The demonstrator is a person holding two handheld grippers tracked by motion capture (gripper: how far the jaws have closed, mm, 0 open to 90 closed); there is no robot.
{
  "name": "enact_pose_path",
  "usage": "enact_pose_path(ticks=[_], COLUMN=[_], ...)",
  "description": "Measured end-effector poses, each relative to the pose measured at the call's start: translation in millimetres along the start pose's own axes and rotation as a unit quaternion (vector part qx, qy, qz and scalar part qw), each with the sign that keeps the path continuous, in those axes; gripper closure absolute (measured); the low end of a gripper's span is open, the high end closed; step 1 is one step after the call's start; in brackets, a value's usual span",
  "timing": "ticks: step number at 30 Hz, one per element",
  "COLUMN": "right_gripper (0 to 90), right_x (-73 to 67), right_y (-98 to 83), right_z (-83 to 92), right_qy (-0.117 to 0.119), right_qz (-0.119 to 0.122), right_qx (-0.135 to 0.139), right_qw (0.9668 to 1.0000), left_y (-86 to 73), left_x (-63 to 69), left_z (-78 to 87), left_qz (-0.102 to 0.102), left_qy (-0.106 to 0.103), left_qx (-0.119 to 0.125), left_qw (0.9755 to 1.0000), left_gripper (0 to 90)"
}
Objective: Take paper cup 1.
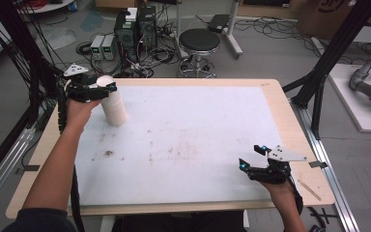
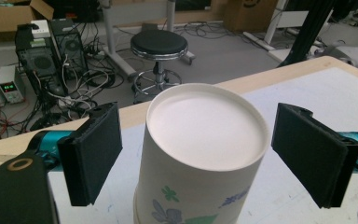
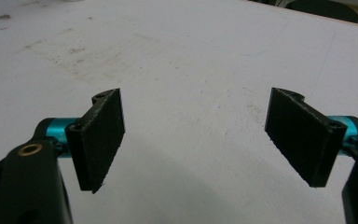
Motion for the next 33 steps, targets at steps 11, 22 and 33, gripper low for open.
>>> enact_pose_path(ticks=[11, 22, 33], right_gripper=[20.3, 20.3, 20.3], right_x=[0.6, 0.2, -2.3], right_y=[-1.8, -1.5, -1.2], right_z=[1.5, 1.0, 0.0], right_qy=[-0.001, 0.000, 0.004], right_qz=[-0.003, 0.001, 0.001], right_qx=[-0.002, -0.002, -0.004], right_qw=[1.0000, 1.0000, 1.0000], left_y=[-8.3, 0.2, 19.7], left_x=[-3.3, -0.6, 5.5], left_z=[-9.3, -4.1, 13.7], left_qz=[0.011, 0.006, 0.011], left_qy=[-0.011, -0.016, -0.032], left_qx=[-0.012, 0.009, 0.044], left_qw=[0.9998, 0.9998, 0.9985], left_gripper=[26.5, 31.5, 32.4])
Point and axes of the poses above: each handheld gripper's, and its own axes: z roughly backward along the jaws, y roughly out of its top, x roughly to its right, the point moved 10 cm from there along -z, roughly forward along the jaws, and after that the axes turned 10 degrees about z, right-handed, at the moved point
